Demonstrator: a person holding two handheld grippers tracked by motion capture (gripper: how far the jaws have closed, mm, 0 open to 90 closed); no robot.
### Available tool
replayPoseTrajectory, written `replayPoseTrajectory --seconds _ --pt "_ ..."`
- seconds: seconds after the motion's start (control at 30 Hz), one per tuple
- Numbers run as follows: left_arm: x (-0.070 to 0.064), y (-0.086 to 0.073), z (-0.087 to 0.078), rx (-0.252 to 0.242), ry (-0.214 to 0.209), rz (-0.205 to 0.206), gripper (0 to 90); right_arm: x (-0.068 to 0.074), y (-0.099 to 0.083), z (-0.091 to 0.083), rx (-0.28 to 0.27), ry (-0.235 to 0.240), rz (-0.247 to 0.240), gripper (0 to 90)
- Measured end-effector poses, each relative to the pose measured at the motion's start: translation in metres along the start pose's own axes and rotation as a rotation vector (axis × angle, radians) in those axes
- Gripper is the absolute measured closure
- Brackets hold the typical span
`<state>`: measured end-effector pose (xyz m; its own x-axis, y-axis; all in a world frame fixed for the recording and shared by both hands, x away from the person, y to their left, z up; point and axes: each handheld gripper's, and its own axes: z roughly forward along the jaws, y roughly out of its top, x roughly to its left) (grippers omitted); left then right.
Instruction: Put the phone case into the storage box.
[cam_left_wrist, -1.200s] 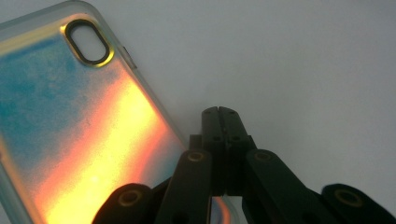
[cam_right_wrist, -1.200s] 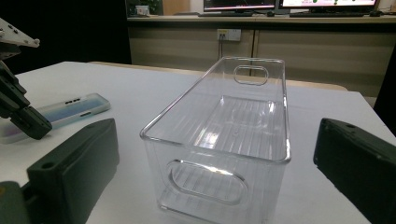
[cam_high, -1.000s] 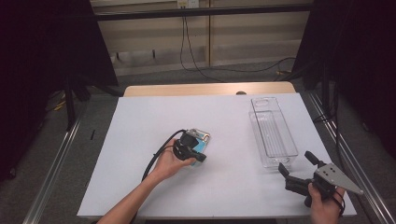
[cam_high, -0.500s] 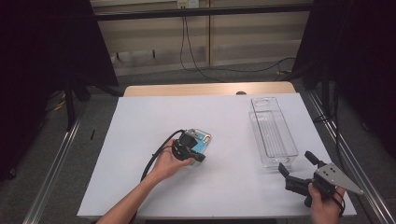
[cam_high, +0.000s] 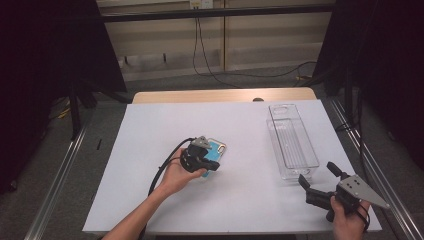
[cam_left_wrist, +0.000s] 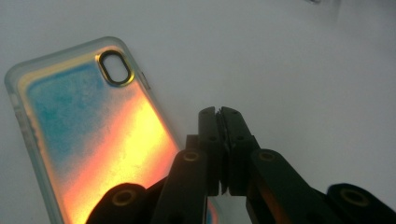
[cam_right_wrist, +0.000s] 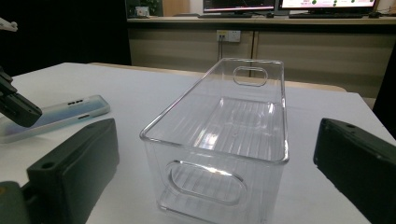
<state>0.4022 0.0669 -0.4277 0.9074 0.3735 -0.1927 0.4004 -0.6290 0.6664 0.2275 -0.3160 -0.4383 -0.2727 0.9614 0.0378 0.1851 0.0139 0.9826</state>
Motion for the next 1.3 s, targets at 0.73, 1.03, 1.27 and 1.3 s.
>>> replayPoseTrajectory --seconds 0.73,1.03,1.27,1.3 --pt "-0.014 -0.01 -0.03 -0.151 0.052 0.017 47.0 0.0 0.0 0.0 -0.002 -0.002 -0.003 0.0" --pt "-0.011 -0.019 -0.043 -0.202 0.163 -0.015 13.9 0.0 0.001 0.0 -0.001 0.0 -0.003 0.0" --pt "-0.005 -0.023 -0.054 -0.236 0.205 -0.057 5.0 0.0 0.001 0.0 -0.001 0.0 -0.003 0.0" --pt "-0.003 -0.023 -0.056 -0.233 0.218 -0.074 4.9 0.0 0.001 0.0 -0.001 0.001 -0.002 0.0"
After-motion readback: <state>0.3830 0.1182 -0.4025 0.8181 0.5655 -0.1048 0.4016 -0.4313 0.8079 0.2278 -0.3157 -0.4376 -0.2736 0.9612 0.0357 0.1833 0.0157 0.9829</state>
